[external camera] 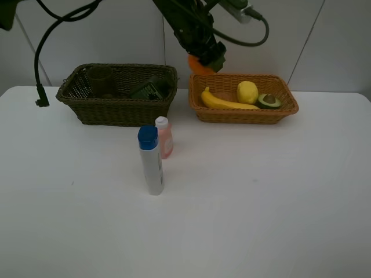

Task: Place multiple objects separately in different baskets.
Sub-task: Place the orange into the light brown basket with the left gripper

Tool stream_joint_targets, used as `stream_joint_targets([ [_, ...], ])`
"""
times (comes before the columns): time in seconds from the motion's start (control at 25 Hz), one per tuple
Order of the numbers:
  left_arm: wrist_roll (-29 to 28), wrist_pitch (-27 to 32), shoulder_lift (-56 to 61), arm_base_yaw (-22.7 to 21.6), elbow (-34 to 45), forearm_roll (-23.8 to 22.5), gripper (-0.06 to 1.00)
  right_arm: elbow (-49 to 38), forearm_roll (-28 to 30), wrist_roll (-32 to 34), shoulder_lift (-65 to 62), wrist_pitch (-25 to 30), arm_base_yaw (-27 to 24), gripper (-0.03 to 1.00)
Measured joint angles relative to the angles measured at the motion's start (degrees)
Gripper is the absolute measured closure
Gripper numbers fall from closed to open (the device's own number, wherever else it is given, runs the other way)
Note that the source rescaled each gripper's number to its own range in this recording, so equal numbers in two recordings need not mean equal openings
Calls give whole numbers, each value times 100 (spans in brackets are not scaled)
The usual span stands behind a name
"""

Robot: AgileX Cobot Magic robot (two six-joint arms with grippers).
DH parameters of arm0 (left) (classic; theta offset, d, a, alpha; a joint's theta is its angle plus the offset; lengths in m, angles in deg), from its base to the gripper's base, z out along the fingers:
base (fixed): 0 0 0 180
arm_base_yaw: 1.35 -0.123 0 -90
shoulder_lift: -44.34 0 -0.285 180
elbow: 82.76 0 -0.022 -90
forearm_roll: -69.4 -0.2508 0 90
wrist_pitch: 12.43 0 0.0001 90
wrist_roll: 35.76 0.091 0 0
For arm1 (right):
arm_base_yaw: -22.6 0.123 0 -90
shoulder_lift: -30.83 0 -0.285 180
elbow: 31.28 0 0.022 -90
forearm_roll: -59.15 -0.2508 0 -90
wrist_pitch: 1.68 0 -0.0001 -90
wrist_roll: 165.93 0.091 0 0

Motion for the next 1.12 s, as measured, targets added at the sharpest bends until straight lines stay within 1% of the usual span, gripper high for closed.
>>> stream_joint_targets([
  [0.44,73,-2210,-851,123,0,9,1,0,-2,0,0,0,0,-2],
  [0.56,86,-2676,-1074,130,0,86,1,0,-2,0,0,0,0,-2],
  [0.84,90,-3296,-1495,130,0,128,1,0,-2,0,0,0,0,-2],
  [1.12,90,-3469,-1571,130,0,128,1,0,-2,0,0,0,0,-2],
])
